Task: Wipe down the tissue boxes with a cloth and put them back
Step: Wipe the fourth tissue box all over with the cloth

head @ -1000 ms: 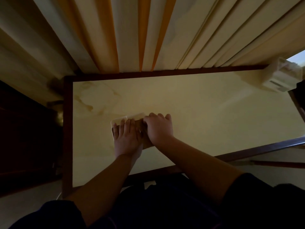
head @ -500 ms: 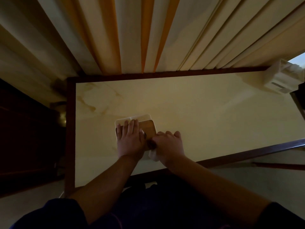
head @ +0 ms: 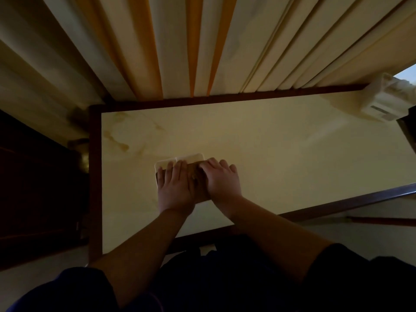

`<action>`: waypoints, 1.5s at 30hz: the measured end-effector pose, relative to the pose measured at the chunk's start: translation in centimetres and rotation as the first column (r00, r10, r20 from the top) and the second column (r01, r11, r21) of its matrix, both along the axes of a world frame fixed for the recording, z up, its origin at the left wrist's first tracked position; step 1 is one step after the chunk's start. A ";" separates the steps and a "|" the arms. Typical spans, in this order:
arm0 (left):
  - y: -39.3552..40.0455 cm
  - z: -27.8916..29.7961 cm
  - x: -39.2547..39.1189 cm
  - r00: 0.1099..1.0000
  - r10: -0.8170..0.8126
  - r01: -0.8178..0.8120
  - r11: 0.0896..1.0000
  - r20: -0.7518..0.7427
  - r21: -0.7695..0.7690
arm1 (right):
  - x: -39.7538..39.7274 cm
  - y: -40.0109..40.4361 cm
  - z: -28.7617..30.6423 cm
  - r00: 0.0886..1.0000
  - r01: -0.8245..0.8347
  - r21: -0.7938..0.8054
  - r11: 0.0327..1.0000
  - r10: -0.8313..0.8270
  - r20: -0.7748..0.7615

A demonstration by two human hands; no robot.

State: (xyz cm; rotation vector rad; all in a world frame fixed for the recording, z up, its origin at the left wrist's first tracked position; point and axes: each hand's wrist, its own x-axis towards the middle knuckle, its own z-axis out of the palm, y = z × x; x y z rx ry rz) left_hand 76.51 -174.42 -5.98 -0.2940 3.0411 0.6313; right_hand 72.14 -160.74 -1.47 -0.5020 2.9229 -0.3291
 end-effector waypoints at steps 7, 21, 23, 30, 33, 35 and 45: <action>-0.1 0.2 -0.1 0.999 -0.017 0.017 1.000 0.030 -0.018 | 5.0 3.8 -0.9 0.984 -0.162 0.133 0.978 0.171 -0.056; -2.9 2.5 -0.6 0.967 -0.222 0.208 0.971 0.122 0.120 | 3.2 6.5 0.0 0.969 -0.190 -0.240 0.952 0.221 0.112; -3.7 3.3 -0.8 0.914 -0.323 0.318 0.946 0.243 0.062 | 3.7 7.9 -0.1 0.977 -0.150 -0.297 0.943 0.188 0.103; -3.8 5.4 -3.5 0.650 -0.579 0.690 0.721 0.492 -0.063 | 3.9 10.4 0.8 0.970 -0.220 -0.278 0.935 0.239 0.035; -3.9 6.1 -5.0 0.532 -0.690 0.835 0.526 0.491 -0.165 | 3.6 9.7 1.0 0.951 -0.268 -0.252 0.930 0.297 0.085; -3.9 6.8 -5.5 0.506 -0.667 0.852 0.483 0.547 -0.199 | 3.3 8.9 0.7 0.948 -0.283 -0.244 0.927 0.309 0.073; -2.1 3.3 -0.3 0.988 -0.011 -0.026 0.973 0.156 0.231 | 2.2 4.3 0.1 0.977 -0.203 -0.228 0.952 0.212 0.012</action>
